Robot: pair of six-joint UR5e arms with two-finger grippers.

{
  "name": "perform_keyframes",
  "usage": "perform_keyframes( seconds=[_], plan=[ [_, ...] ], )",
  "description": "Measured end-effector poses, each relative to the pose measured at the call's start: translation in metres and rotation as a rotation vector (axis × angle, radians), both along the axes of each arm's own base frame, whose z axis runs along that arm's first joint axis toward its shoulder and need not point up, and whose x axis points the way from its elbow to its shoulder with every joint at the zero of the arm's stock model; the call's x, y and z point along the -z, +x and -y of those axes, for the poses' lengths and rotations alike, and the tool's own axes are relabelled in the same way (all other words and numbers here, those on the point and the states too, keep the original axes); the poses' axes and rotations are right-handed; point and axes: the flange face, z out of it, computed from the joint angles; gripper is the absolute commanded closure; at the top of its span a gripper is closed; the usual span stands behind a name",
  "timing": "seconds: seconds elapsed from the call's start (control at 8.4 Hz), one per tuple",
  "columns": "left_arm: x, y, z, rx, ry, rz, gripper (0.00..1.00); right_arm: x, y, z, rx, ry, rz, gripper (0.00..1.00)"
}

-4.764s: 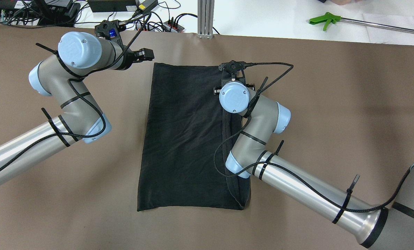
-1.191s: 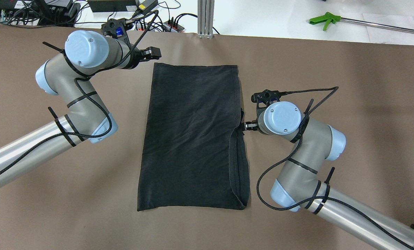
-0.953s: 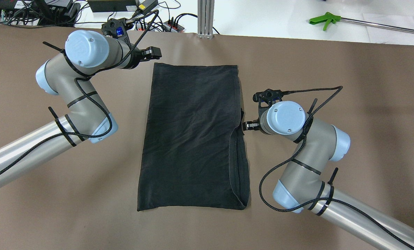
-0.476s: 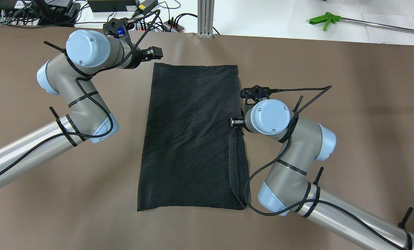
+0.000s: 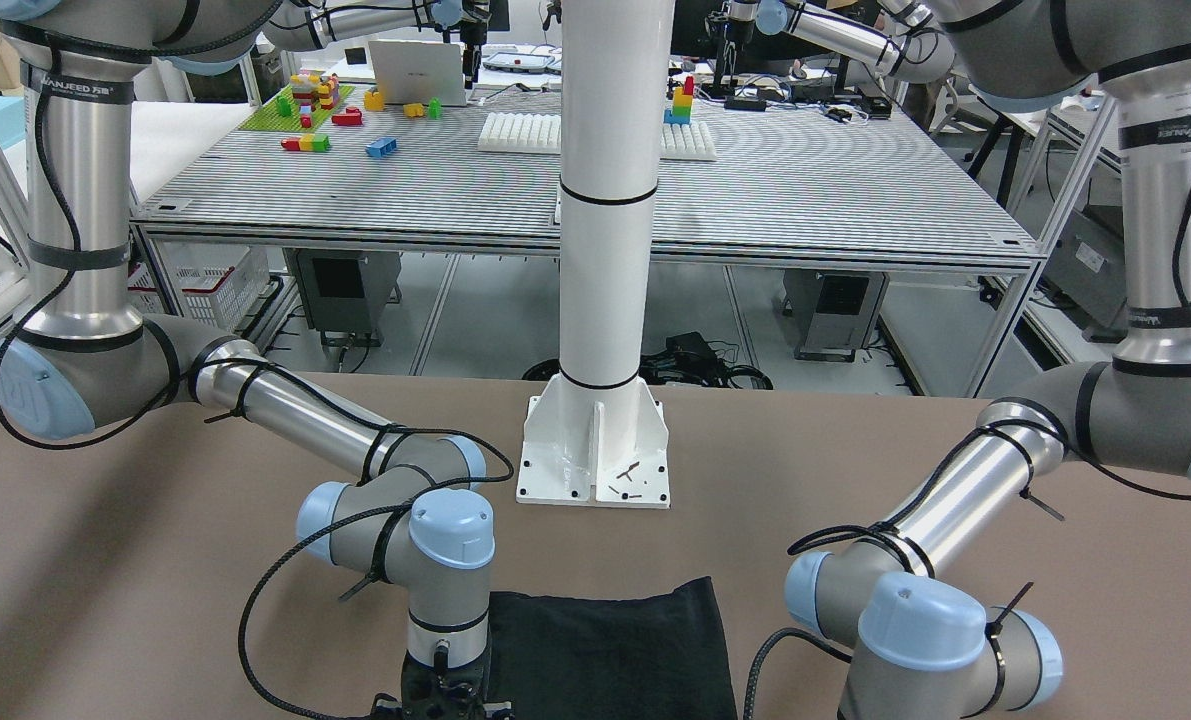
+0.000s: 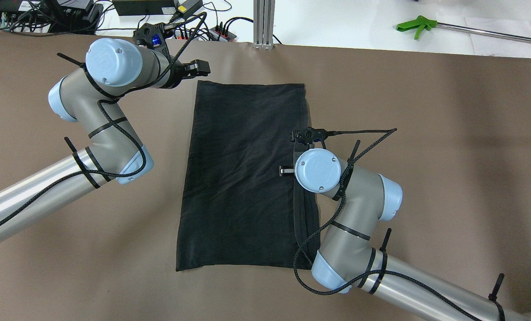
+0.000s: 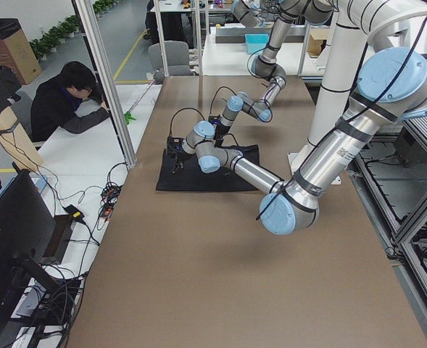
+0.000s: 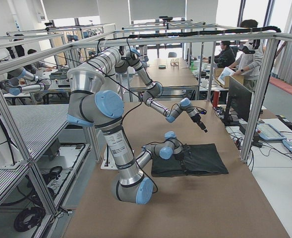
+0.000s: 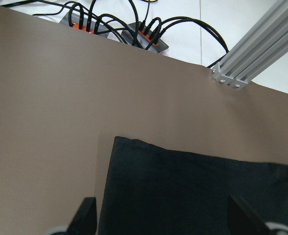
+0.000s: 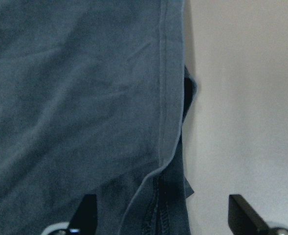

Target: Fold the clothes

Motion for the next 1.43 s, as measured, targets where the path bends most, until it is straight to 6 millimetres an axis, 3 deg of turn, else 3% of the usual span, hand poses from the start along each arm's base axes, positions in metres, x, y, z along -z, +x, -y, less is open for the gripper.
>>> perform_keyframes(
  seconds=[0.24, 0.95, 1.19, 1.43],
  plan=[
    [0.003, 0.005, -0.003, -0.003, 0.003, -0.002, 0.05, -0.014, -0.005, -0.005, 0.005, -0.017, -0.041, 0.06],
    [0.006, 0.010, -0.005, 0.003, 0.000, -0.009, 0.05, -0.061, 0.039, -0.022, 0.102, -0.011, -0.101, 0.06],
    [0.006, 0.012, -0.006, 0.003, -0.002, -0.012, 0.05, -0.036, 0.059, -0.021, 0.092, 0.013, -0.054, 0.06],
    [0.007, 0.012, -0.007, 0.002, -0.001, -0.013, 0.05, 0.009, 0.097, -0.020, 0.088, -0.014, 0.090, 0.06]
  ],
)
